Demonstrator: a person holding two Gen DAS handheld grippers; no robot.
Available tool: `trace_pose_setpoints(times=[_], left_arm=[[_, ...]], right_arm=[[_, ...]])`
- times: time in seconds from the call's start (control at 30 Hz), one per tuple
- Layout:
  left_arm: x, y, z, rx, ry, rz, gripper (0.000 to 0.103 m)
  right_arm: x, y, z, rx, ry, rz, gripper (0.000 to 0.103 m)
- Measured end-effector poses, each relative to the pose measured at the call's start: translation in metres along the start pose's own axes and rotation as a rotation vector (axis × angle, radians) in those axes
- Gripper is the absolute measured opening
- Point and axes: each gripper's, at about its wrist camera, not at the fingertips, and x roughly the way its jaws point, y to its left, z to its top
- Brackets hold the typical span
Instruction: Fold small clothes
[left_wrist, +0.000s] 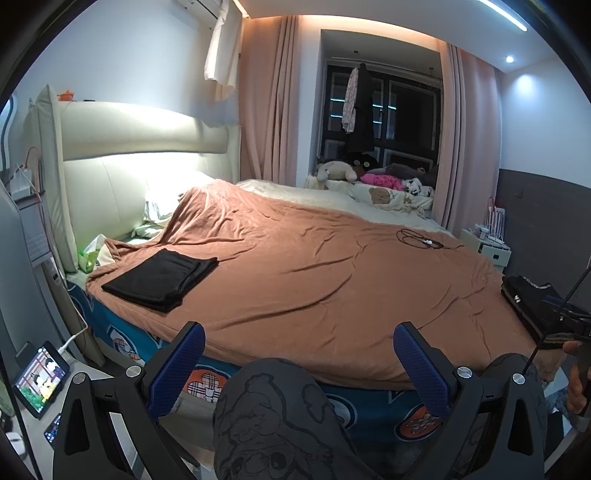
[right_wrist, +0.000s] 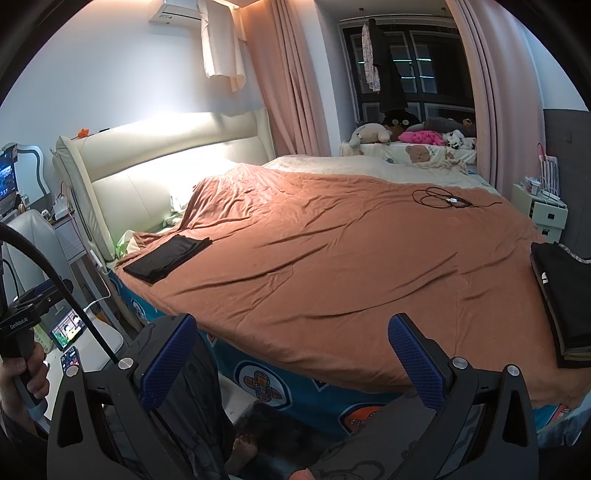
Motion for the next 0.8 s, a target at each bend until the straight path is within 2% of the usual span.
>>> trace_pose_setpoints(times=[0.8], left_arm=[[-0.0029,-0.0016,-0.0011,-0.004,-0.009,-0.001,0.102]], right_arm=[[0.0052,0.0043,-0.0015,0.007,0.011,0.0,0.103]])
